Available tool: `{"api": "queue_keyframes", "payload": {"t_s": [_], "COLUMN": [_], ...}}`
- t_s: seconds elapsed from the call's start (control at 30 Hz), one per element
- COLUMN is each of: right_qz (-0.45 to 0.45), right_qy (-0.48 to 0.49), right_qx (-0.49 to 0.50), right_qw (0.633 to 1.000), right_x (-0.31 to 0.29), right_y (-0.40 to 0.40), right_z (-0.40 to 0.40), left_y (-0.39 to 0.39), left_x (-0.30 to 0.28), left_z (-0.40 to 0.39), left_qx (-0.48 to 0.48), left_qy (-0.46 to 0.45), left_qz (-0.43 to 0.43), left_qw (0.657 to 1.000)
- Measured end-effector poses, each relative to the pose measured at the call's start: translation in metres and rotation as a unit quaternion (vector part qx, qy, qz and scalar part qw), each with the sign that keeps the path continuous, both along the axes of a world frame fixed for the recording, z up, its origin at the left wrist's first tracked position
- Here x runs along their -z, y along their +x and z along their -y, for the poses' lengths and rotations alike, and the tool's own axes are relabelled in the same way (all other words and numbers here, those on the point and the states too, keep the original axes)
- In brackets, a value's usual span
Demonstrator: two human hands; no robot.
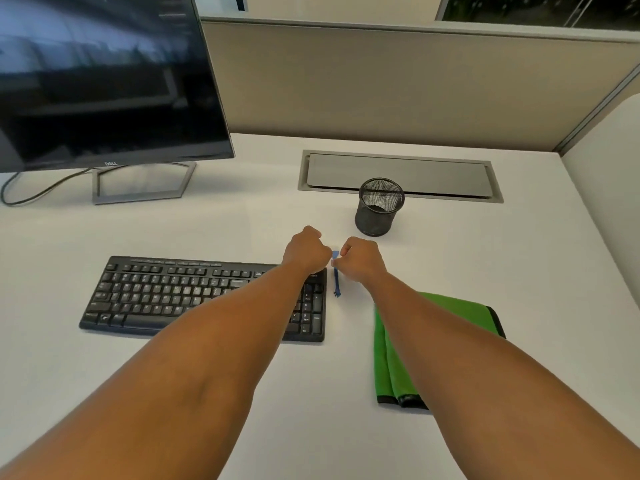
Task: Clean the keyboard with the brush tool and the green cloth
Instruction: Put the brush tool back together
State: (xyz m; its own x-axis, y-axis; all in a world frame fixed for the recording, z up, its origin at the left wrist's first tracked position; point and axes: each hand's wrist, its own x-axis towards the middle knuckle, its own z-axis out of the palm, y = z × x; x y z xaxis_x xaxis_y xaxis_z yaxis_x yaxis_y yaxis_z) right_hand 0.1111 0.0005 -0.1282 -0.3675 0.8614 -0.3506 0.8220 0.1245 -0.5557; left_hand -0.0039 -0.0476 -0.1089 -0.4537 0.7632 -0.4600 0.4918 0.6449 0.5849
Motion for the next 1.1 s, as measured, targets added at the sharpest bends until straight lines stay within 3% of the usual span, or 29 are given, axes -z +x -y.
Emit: {"api": "queue_keyframes", "payload": {"t_s": [0.3,0.53,0.87,1.1], "right_qz": [0.064,0.038,-0.061,-0.178], "right_qy": [-0.003,0.000,0.009,0.018], "right_qx": [0.016,0.024,0.025,0.070], "right_qw": [0.998,0.999,0.998,0.981], "right_x": [0.012,0.008,-0.010,-0.040], "right_y": [-0.014,-0.020,-0.013,-0.009], "right_z": [-0.001,-0.003,-0.011,-0.020], "left_y": [-0.006,-0.006,-0.017,-0.025], "left_x": [0.011,0.017,-0.003,-0.040], "left_z": [-0.012,-0.014,-0.018,-0.020], "left_qx": [-0.025,-0.051,-0.076,-0.061], "left_qy": [-0.021,-0.016,0.041,0.118], "left_qz": [0.039,0.051,0.121,0.169], "left_qw": [0.999,0.997,0.989,0.977]}}
